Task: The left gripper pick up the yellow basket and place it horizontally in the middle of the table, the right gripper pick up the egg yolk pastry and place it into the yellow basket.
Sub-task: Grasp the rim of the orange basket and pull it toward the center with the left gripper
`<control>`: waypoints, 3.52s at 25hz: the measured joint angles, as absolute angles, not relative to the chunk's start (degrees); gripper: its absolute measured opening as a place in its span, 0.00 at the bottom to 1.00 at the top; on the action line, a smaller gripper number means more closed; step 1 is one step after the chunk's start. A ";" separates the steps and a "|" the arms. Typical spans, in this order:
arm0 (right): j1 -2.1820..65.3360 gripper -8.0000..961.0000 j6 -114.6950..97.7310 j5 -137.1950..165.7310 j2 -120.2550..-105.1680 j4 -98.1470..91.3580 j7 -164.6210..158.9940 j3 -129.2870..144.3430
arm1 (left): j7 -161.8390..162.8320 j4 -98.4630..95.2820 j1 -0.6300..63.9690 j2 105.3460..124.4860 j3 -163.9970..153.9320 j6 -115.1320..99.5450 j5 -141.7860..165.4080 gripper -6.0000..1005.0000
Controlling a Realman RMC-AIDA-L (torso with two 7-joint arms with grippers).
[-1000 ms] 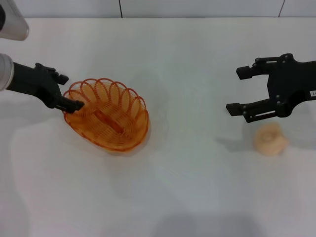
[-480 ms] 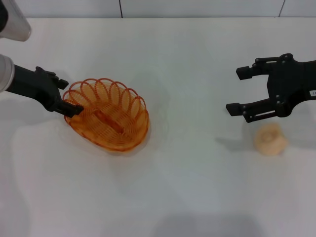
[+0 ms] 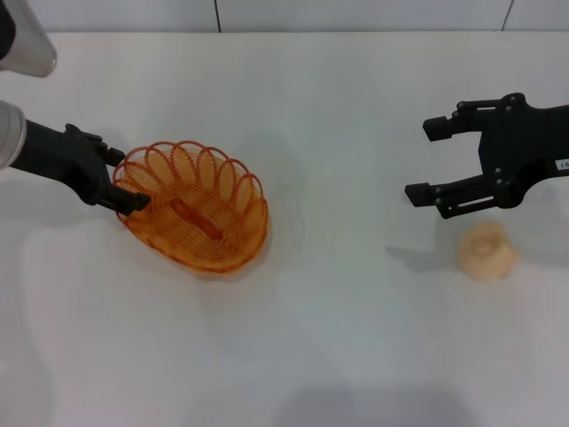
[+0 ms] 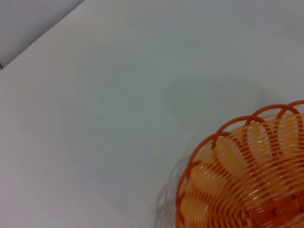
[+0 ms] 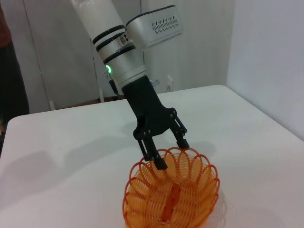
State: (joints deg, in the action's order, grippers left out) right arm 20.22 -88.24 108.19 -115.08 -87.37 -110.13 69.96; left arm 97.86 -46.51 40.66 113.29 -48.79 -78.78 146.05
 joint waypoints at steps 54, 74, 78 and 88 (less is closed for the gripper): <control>21.71 0.89 -88.42 108.41 -115.06 -87.37 -111.53 69.96 | 97.63 -44.90 40.08 115.04 -48.42 -72.94 146.14 0.32; 21.93 0.89 -88.41 108.45 -114.96 -87.27 -111.48 69.96 | 102.41 -46.82 39.86 114.69 -47.99 -73.68 141.78 0.15; 22.36 0.89 -88.41 108.45 -114.96 -86.98 -111.49 69.96 | 106.39 -48.77 39.83 114.85 -47.79 -74.56 141.92 0.14; 22.41 0.89 -88.42 108.45 -114.96 -86.75 -111.38 69.96 | 112.54 -51.52 39.64 115.20 -47.76 -75.46 142.16 0.10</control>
State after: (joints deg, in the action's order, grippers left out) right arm 22.41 -88.42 108.45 -114.96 -86.75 -111.38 69.96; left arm 112.54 -51.52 39.64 115.20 -47.76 -75.46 142.16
